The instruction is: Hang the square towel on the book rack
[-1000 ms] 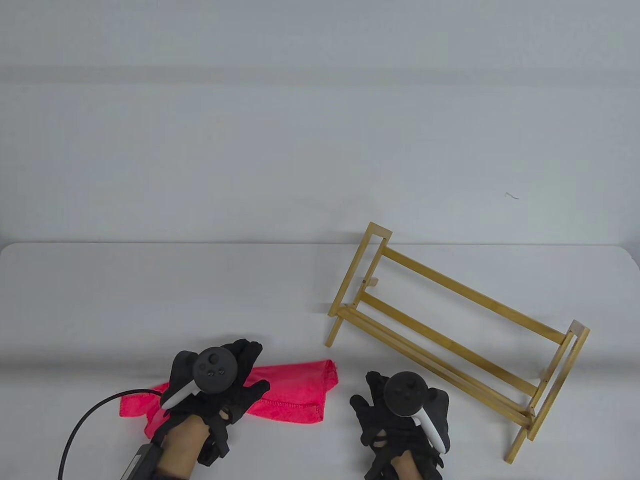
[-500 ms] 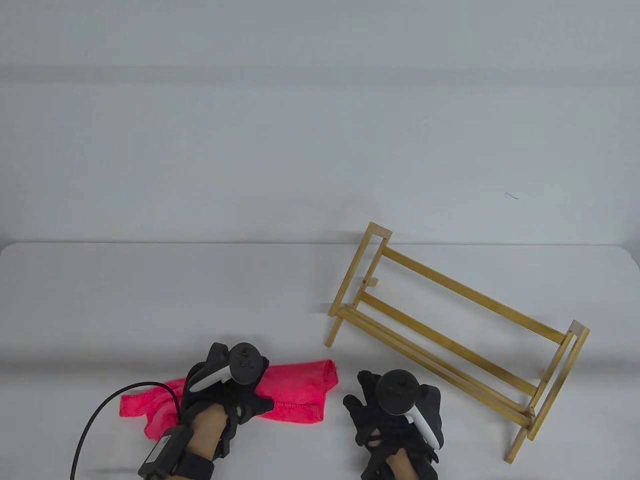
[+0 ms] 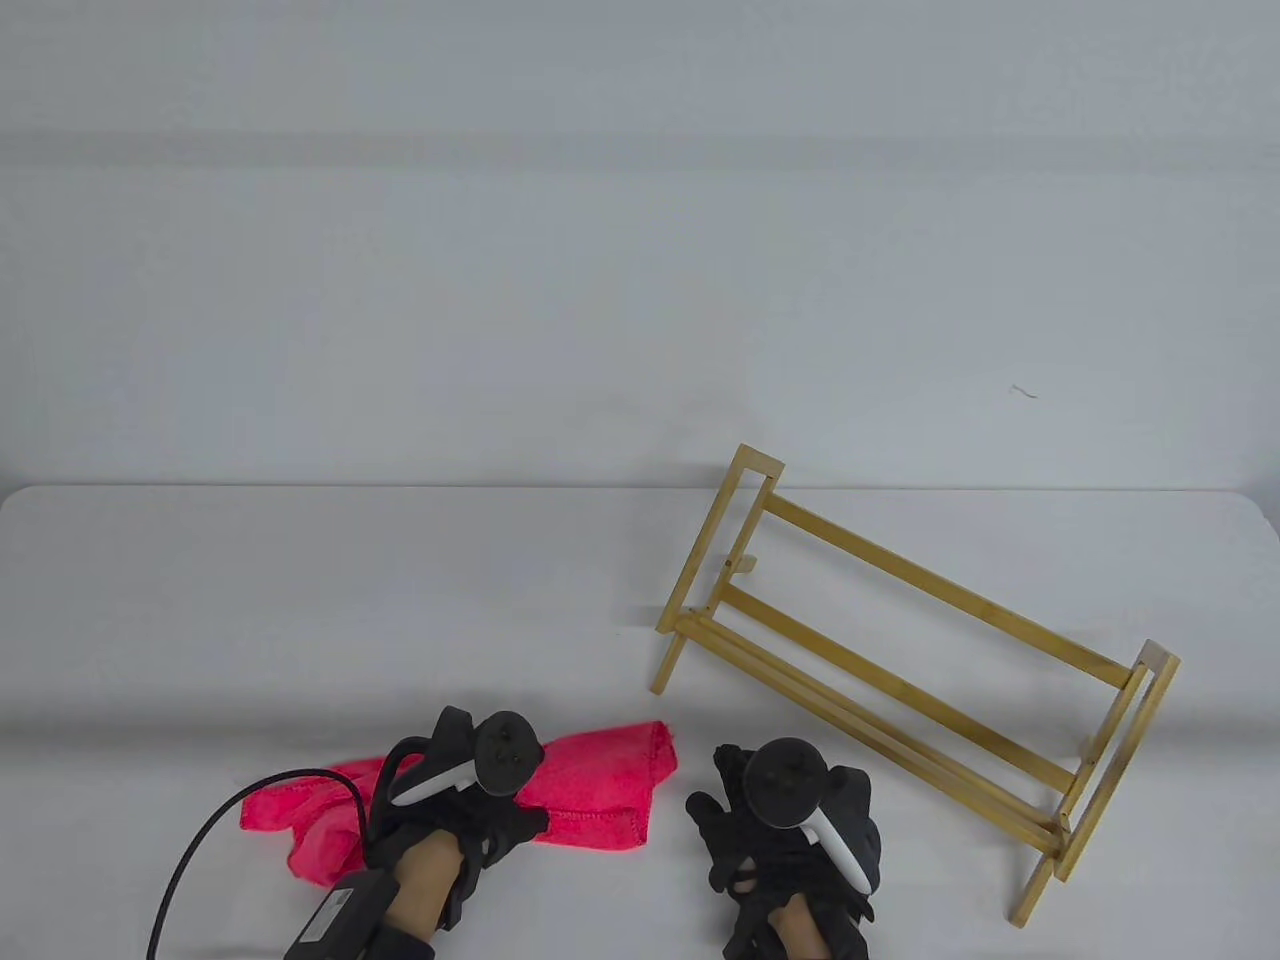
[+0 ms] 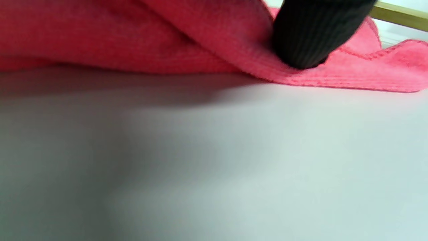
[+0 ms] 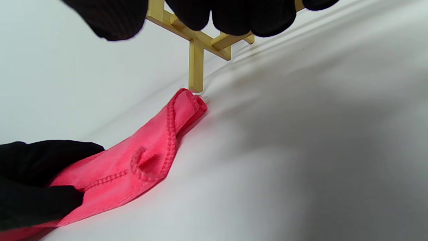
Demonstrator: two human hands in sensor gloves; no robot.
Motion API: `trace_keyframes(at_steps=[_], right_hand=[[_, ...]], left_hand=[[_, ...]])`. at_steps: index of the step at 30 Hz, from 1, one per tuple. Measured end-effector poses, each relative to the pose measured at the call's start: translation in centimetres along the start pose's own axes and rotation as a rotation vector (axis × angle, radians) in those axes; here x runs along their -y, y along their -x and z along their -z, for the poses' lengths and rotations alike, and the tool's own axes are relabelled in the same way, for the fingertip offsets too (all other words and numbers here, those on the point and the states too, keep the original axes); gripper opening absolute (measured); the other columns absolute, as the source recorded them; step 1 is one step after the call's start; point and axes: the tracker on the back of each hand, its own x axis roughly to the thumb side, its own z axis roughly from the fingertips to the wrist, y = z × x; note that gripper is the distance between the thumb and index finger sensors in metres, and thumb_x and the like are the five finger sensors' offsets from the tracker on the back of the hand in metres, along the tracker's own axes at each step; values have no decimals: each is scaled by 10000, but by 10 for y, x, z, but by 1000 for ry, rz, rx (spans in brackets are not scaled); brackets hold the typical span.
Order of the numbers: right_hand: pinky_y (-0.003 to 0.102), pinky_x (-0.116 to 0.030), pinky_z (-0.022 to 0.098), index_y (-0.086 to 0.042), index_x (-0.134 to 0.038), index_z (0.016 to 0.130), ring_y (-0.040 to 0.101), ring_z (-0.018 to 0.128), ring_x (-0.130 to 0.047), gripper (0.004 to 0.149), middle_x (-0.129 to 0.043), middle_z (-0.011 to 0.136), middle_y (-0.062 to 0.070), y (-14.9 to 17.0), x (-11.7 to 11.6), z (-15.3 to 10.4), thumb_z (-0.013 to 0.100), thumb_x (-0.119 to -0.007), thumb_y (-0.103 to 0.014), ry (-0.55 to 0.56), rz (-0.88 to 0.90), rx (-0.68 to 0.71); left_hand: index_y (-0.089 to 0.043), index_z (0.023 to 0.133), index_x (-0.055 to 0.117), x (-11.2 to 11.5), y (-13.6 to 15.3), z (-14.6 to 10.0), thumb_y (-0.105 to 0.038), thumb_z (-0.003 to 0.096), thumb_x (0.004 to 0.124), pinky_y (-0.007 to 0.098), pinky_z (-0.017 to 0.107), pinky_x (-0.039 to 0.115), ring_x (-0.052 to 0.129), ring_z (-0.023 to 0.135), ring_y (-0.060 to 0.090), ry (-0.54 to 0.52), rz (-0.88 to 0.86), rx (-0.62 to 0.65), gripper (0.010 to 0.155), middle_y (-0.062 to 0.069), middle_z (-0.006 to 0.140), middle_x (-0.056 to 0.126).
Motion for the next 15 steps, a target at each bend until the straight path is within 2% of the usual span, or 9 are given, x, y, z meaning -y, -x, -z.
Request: trace_keyframes(at_steps=[7,15], right_hand=[[572,-386,734,-211,-426,1019,351,996,-524,674,-437,1053,73,-1,-1,-2,467,-683,-501,0,11,8],[569,-393,734,-212,-413,1022,347,994,-532,682,-441,1053,72,-3,-3,-3,468,-680,-507,-17,59,15]], left_hand=[[-116,960,657,-2,-22,-3,-363,491,845,561,636,650,786,824,385,-78,137,11,562,159,901,735],[-98,935,680,-3,-21,-8,-370,491,841,548,605,692,845,768,364,-126,135,47,545,161,849,787]])
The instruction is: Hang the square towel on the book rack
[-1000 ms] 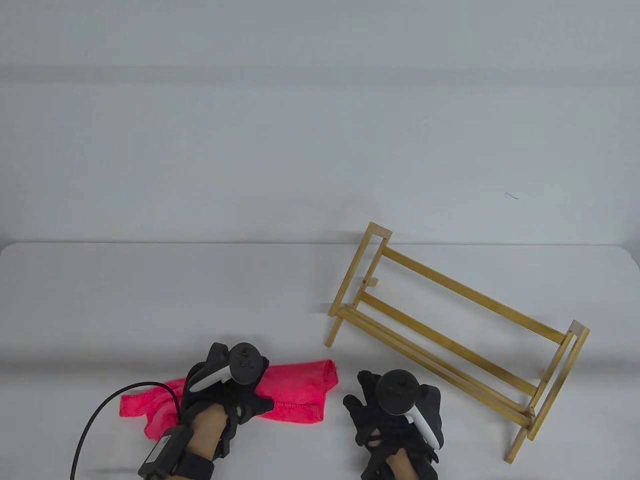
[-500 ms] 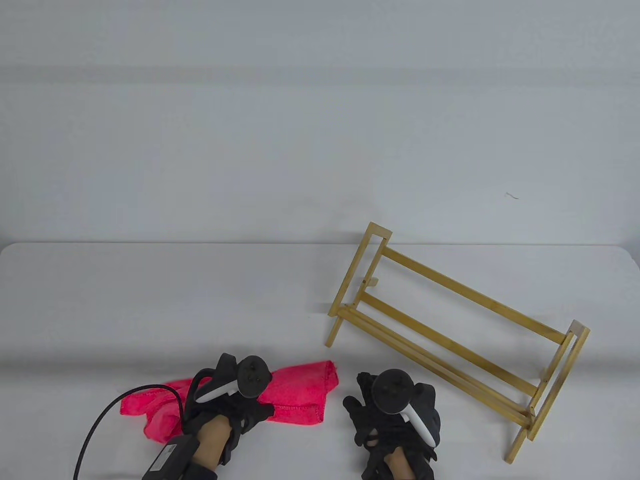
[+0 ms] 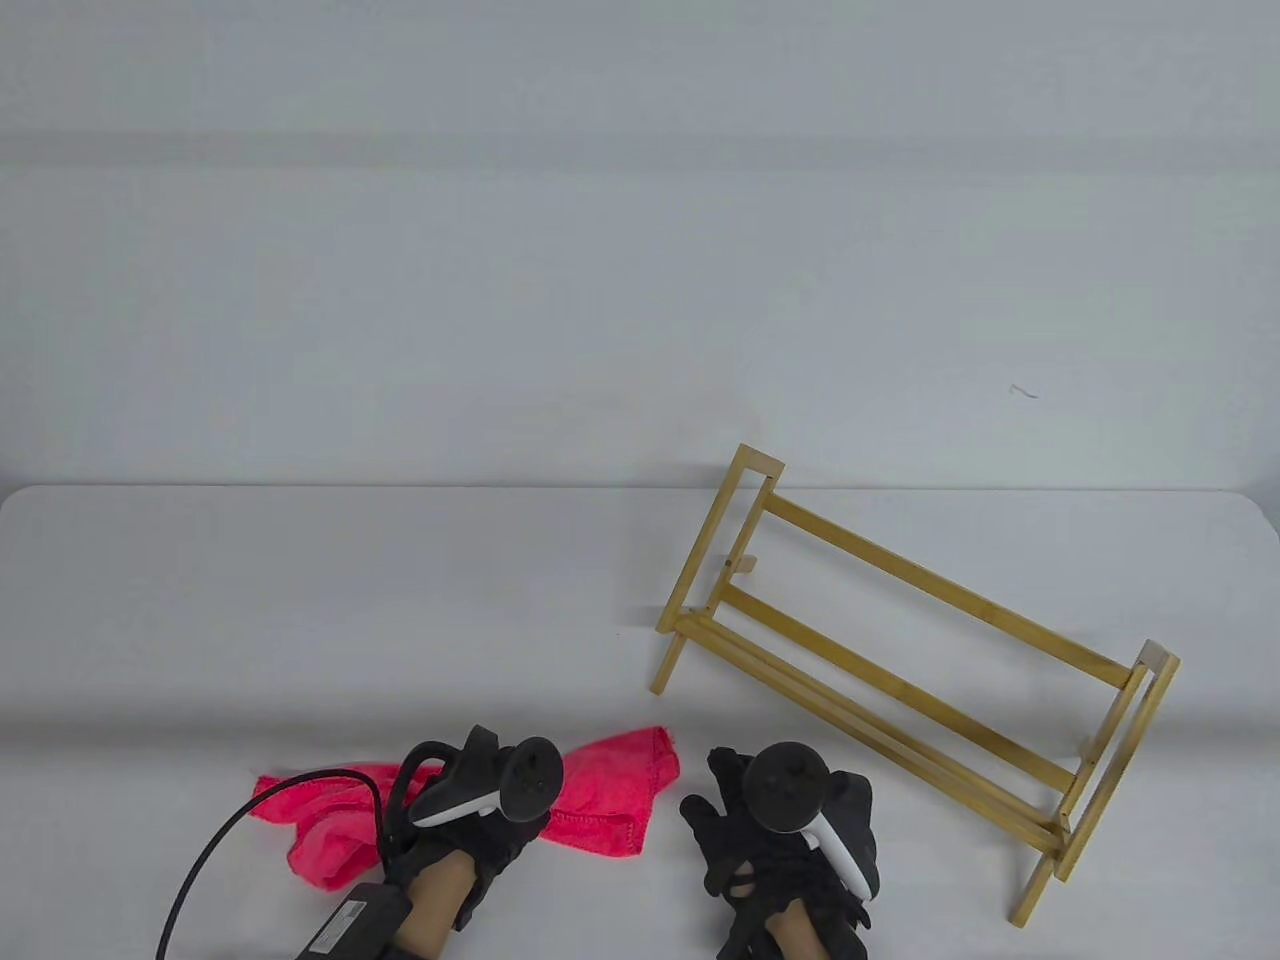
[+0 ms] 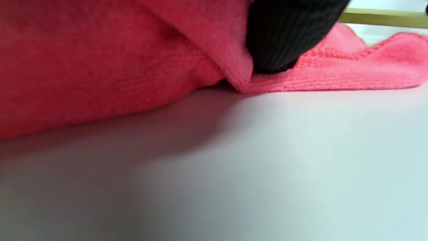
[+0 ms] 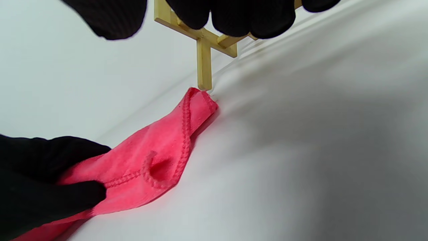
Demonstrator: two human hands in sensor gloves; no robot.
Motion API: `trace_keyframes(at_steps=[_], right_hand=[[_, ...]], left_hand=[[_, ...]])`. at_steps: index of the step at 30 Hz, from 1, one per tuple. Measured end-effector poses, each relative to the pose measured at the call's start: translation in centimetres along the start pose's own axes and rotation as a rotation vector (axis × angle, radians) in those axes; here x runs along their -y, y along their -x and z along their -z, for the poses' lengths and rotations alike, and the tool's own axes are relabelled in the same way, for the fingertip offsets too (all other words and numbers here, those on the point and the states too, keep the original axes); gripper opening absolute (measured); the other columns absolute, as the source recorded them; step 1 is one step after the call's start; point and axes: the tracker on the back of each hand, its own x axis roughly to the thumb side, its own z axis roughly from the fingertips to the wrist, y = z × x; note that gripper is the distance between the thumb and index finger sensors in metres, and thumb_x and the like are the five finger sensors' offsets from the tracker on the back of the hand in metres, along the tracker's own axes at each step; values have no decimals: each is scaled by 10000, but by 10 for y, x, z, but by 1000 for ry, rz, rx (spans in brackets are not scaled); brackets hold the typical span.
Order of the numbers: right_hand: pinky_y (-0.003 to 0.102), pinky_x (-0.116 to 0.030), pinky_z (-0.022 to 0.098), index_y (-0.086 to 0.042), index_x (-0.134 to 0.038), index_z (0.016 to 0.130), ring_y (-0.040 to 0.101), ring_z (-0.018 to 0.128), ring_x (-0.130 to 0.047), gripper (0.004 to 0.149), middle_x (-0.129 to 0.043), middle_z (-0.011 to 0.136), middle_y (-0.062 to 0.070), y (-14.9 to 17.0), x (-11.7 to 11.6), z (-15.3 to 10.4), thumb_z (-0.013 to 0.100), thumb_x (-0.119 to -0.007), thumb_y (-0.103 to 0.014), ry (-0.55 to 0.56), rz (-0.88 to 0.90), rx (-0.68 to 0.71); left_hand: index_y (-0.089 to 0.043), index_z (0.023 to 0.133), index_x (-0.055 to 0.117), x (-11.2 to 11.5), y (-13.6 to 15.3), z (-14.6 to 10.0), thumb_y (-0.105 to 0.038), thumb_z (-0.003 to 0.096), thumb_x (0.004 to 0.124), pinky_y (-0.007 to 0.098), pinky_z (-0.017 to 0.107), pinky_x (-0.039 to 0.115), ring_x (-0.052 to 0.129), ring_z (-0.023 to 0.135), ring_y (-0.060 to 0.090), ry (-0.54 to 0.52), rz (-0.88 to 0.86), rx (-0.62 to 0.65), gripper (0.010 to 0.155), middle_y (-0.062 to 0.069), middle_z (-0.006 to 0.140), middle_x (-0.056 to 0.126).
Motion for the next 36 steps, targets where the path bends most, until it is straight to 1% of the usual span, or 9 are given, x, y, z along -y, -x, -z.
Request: trace_keyframes(at_steps=[3,8,10,17,21,24,27,31,36], right_hand=[[568,-401,733,-212,-413,1022,345,990,-546,682,-453,1051,69,-2,-2,-1,469,-677,-511,-18,30,9],[562,-425,730,-207,-421,1020,338,971,-591,681,-499,1037,66,-10,-4,-4,468,-676,-514,-58,117,41],[560,-434,728,-203,-427,1018,336,960,-609,678,-516,1030,68,-13,-6,-5,470,-675,-515,-77,157,52],[551,-472,718,-186,-457,1011,329,925,-667,671,-575,1003,69,-22,-13,-8,471,-671,-521,-157,290,78],[548,-480,716,-178,-466,1009,328,917,-679,669,-586,997,71,-22,-16,-9,474,-666,-526,-206,421,77],[548,-480,716,-172,-453,1013,327,920,-675,680,-578,1001,72,-20,-15,-9,475,-661,-532,-219,538,71],[548,-474,719,-168,-437,1019,329,927,-666,690,-566,1007,76,-18,-15,-10,480,-652,-541,-254,655,69],[543,-463,729,-164,-381,1034,318,951,-637,727,-521,1028,73,-14,-13,-11,486,-622,-576,-270,781,85],[541,-429,744,-162,-304,1051,317,986,-575,767,-447,1055,77,-8,-10,-12,496,-584,-611,-297,980,104]], left_hand=[[-95,933,682,-4,1,-2,-377,490,840,546,598,699,852,760,361,-37,-29,6,548,162,841,794],[-90,934,680,-17,2,-8,-382,489,843,545,596,698,846,758,363,-155,-126,13,556,166,836,792],[-90,934,680,-24,0,-11,-383,489,843,546,594,698,844,758,364,-223,-168,18,557,169,835,791],[-88,932,684,-43,-13,-21,-384,489,849,545,592,698,843,753,365,-410,-249,47,558,170,829,792],[-88,931,687,-54,-23,-28,-384,488,855,545,589,699,844,751,363,-527,-274,61,558,170,827,793],[-90,930,688,-60,-33,-35,-379,486,863,546,592,695,840,754,367,-630,-256,80,558,169,828,791],[-88,931,683,-64,-42,-39,-372,487,867,549,591,691,833,757,372,-692,-248,114,558,171,831,785],[-89,934,673,-67,-54,-44,-368,487,867,548,593,687,825,763,374,-752,-194,186,562,170,837,776],[-96,939,658,-69,-70,-50,-351,483,872,551,600,675,806,779,383,-805,-113,281,564,169,854,757]])
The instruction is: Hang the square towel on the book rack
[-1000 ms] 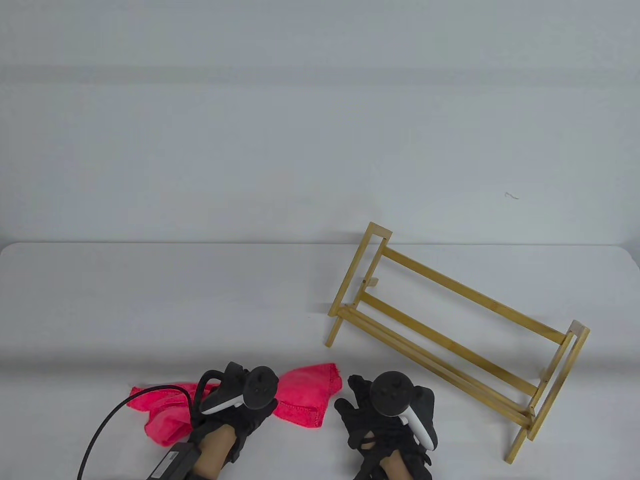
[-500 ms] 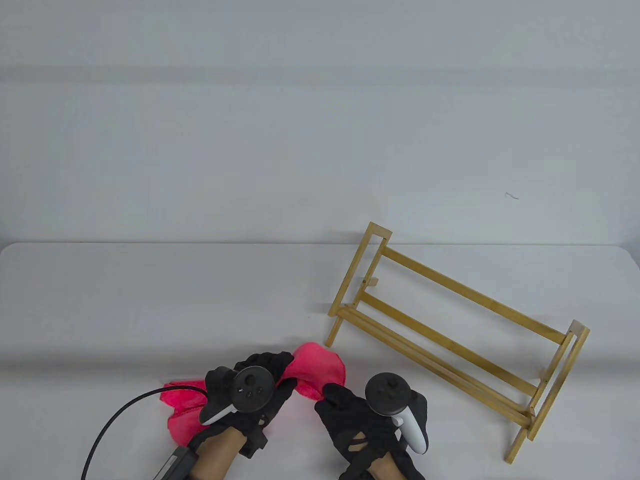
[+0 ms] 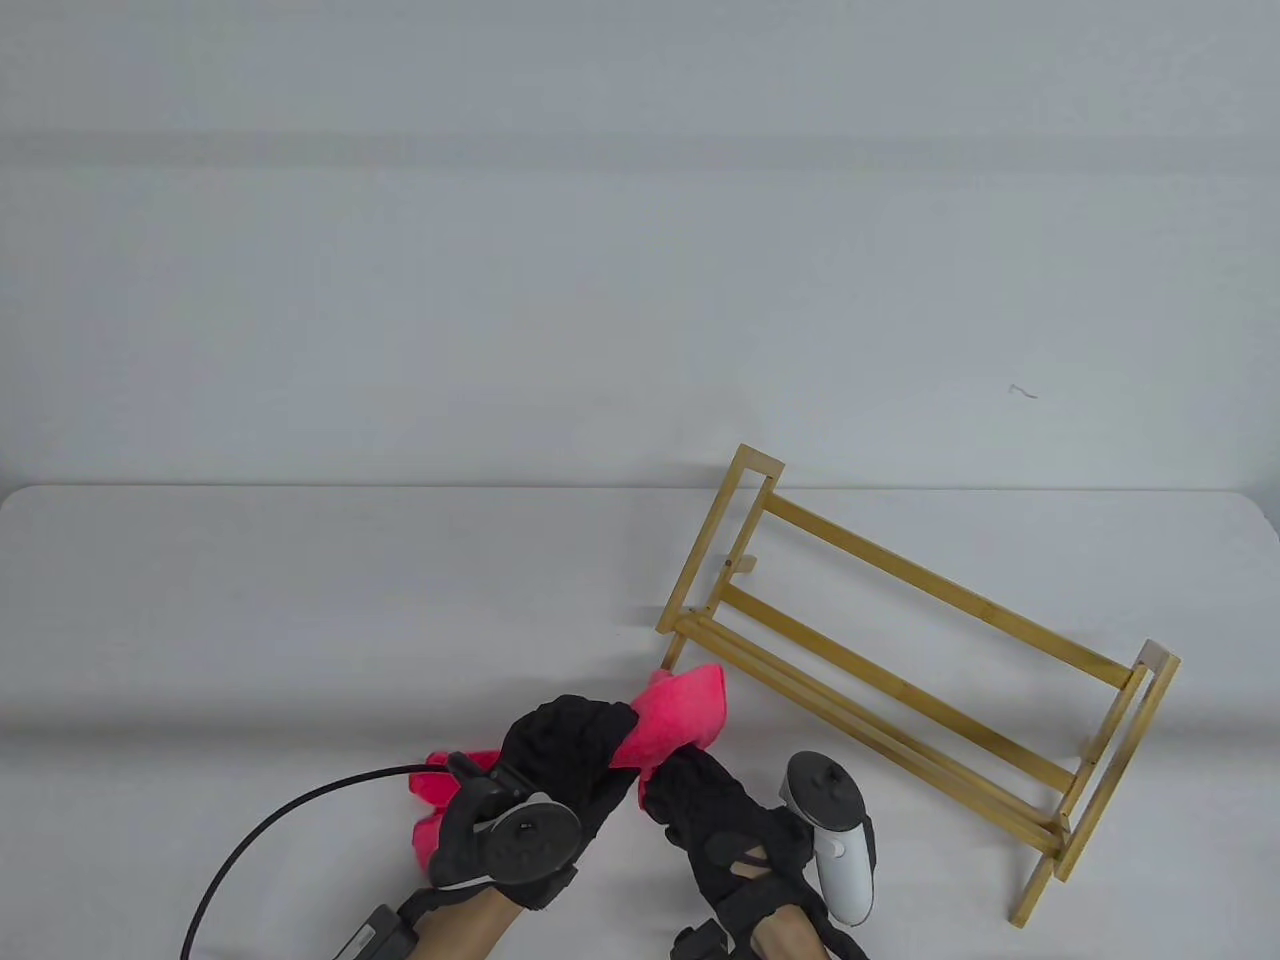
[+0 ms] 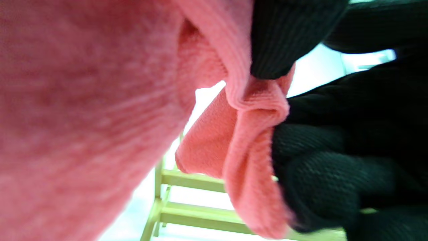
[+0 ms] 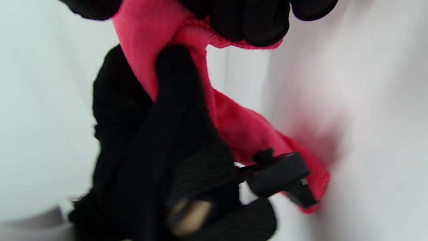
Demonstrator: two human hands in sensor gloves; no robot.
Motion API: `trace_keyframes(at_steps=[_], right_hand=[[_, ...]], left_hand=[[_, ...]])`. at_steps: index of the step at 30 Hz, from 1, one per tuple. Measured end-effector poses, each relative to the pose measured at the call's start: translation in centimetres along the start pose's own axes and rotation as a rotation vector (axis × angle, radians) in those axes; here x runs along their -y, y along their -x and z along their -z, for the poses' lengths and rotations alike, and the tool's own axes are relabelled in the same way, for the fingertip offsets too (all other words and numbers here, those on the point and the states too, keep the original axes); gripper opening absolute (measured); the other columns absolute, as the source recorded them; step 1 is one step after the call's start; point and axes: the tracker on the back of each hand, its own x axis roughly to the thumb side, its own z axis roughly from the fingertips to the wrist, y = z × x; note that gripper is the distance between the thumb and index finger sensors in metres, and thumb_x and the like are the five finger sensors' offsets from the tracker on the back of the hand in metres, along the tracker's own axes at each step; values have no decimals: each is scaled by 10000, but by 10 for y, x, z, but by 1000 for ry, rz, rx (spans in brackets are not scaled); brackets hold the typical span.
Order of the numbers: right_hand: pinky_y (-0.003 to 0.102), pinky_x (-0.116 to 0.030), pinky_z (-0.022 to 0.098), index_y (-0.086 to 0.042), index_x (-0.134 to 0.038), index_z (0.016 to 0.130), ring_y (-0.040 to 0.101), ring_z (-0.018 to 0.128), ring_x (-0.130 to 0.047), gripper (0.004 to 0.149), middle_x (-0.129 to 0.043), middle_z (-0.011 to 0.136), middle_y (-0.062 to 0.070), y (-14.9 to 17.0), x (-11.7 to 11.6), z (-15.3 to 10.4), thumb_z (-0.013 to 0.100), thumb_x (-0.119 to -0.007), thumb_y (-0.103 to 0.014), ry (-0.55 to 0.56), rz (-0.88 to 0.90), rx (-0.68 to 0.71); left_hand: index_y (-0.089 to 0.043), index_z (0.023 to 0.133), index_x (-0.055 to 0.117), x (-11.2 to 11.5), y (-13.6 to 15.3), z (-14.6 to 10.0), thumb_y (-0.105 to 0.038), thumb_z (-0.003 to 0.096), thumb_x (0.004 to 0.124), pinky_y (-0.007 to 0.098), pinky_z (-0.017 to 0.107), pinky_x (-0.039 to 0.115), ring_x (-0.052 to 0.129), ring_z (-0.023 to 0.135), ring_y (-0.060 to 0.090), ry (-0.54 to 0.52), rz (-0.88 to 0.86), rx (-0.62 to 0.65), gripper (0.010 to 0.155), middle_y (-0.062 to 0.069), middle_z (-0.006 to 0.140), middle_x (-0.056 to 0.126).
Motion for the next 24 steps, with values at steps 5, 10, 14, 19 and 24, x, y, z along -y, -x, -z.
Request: trace_keyframes(at_steps=[5,10,14,19,24], right_hand=[[534,-419,753,-171,-280,1054,307,1000,-555,765,-421,1064,68,-1,5,-2,506,-561,-625,0,102,40],[522,-436,751,-203,-330,1042,282,984,-595,697,-461,1050,41,-4,12,-6,520,-589,-587,56,144,73],[515,-457,745,-230,-402,1019,265,953,-647,630,-523,1024,15,-7,18,-10,524,-633,-545,110,156,97],[507,-487,736,-251,-482,986,250,914,-706,562,-594,988,-10,-12,25,-15,520,-680,-494,204,105,124],[498,-510,728,-253,-514,972,238,890,-739,545,-631,966,-16,-17,29,-18,513,-699,-478,289,44,154]], left_hand=[[-114,954,635,1,-16,2,-330,482,879,551,611,662,782,802,392,2,-3,65,574,166,883,728],[-122,983,600,4,-27,2,-348,479,890,551,629,642,746,841,398,28,-31,99,623,165,926,687],[-123,1005,563,6,-31,2,-388,478,894,552,642,629,721,863,399,60,-47,117,676,166,958,648],[-114,1027,521,9,-34,2,-451,480,879,556,657,614,689,892,401,122,-53,128,736,170,988,607],[-132,1051,480,8,-30,3,-525,506,783,572,676,582,628,933,414,184,-95,107,737,165,1028,553]])
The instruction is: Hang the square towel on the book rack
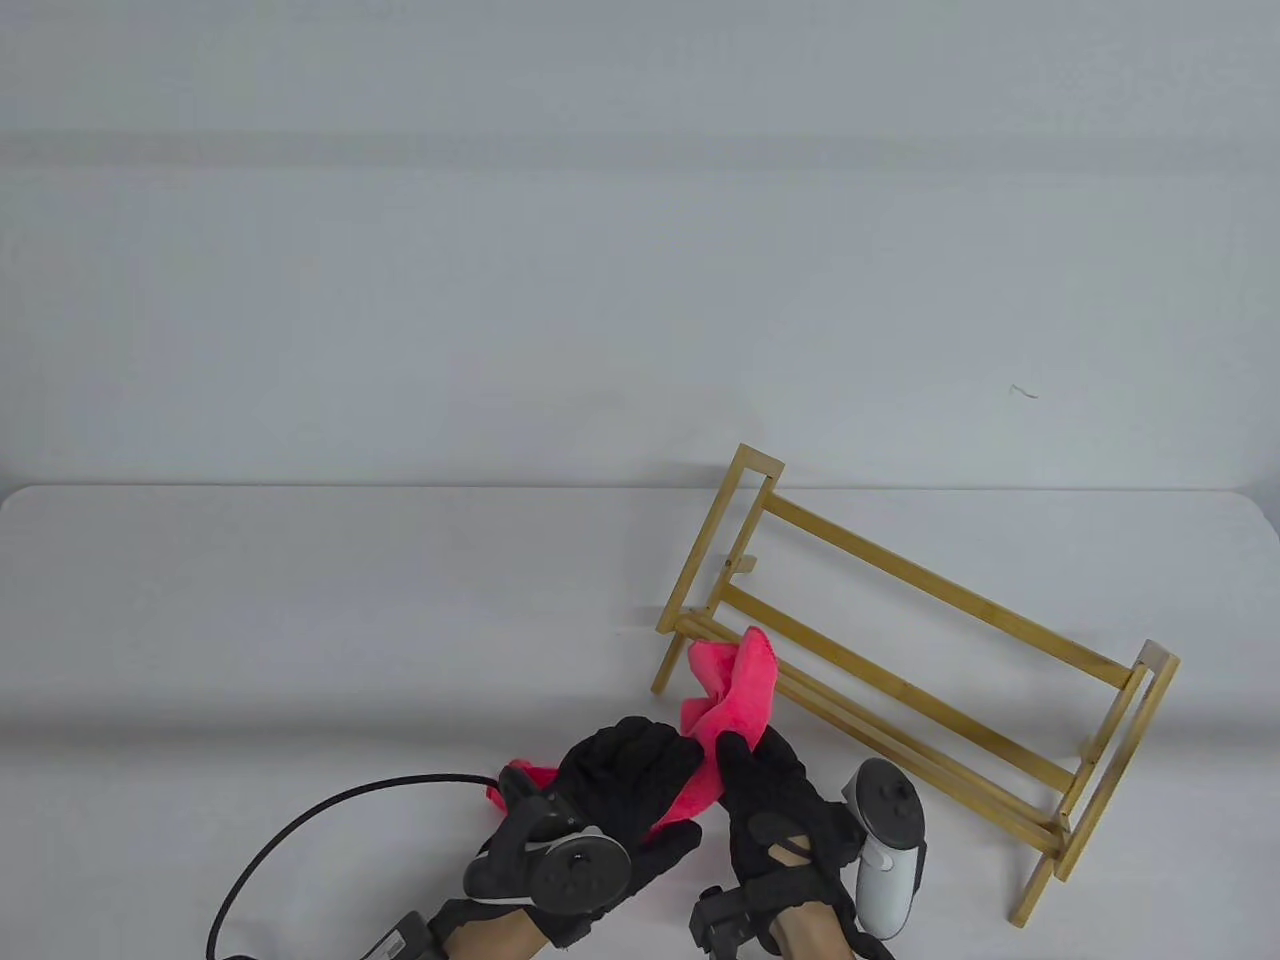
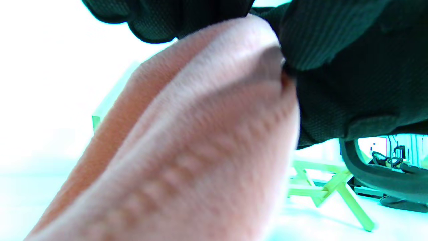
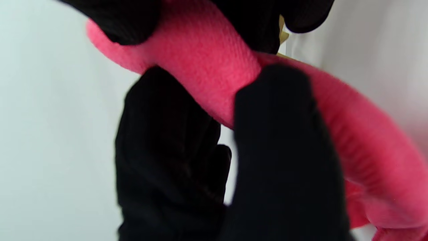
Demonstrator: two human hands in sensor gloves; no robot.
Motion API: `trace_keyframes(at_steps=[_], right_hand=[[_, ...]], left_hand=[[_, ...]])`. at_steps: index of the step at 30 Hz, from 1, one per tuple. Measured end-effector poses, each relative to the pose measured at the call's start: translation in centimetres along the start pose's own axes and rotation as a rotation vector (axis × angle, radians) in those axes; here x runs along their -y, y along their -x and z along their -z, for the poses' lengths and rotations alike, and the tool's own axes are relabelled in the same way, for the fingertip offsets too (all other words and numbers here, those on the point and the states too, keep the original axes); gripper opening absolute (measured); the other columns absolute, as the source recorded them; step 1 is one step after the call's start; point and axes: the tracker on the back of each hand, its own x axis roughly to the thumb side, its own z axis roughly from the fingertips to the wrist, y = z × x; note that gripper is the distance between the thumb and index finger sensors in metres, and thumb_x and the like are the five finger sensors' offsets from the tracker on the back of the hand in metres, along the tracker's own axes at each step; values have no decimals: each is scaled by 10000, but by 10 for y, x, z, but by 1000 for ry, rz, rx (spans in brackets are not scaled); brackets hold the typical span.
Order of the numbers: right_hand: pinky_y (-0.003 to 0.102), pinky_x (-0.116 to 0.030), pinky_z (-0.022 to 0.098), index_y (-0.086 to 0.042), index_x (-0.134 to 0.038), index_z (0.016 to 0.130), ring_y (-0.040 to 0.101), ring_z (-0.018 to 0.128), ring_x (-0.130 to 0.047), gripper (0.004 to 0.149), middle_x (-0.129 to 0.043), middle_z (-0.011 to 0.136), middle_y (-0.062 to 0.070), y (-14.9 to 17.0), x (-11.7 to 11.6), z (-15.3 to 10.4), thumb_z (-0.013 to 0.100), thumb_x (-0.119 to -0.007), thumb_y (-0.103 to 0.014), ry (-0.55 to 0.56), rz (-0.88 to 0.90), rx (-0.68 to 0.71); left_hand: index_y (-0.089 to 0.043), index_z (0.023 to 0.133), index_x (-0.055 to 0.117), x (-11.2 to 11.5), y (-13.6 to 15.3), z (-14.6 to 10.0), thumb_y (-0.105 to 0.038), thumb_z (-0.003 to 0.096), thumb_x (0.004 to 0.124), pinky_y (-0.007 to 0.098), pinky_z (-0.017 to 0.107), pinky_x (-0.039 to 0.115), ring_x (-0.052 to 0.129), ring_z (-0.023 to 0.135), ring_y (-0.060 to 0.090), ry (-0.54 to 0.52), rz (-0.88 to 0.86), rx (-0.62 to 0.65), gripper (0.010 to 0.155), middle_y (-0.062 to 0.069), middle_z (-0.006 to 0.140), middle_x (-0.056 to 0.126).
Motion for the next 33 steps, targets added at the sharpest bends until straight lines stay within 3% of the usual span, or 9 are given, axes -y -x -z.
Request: trace_keyframes(at_steps=[6,13,19,33], right_hand=[[495,-517,726,-257,-529,965,235,882,-750,542,-644,959,-19,-7,-1,-3,506,-707,-482,46,-66,35],[498,-527,718,-252,-553,955,243,868,-765,541,-666,945,-13,-18,-3,-4,492,-724,-475,98,-161,89],[502,-529,715,-251,-566,950,246,862,-772,541,-676,940,-8,-29,2,-3,484,-732,-471,158,-259,134],[505,-535,712,-243,-586,942,253,849,-784,541,-694,928,-3,-70,23,14,475,-745,-464,299,-370,204]], left_hand=[[-134,1062,467,-18,20,-11,-491,539,725,589,689,546,552,968,435,68,-81,-135,684,176,1058,491],[-117,1058,489,-43,69,-47,-454,554,710,594,680,546,549,958,455,5,-161,-344,645,196,1053,496],[-106,1053,501,-41,95,-71,-445,558,705,595,674,550,555,946,466,-47,-251,-467,634,206,1044,506],[-106,1051,505,-31,95,-71,-444,557,704,595,674,548,555,947,465,5,-242,-480,631,205,1043,509]])
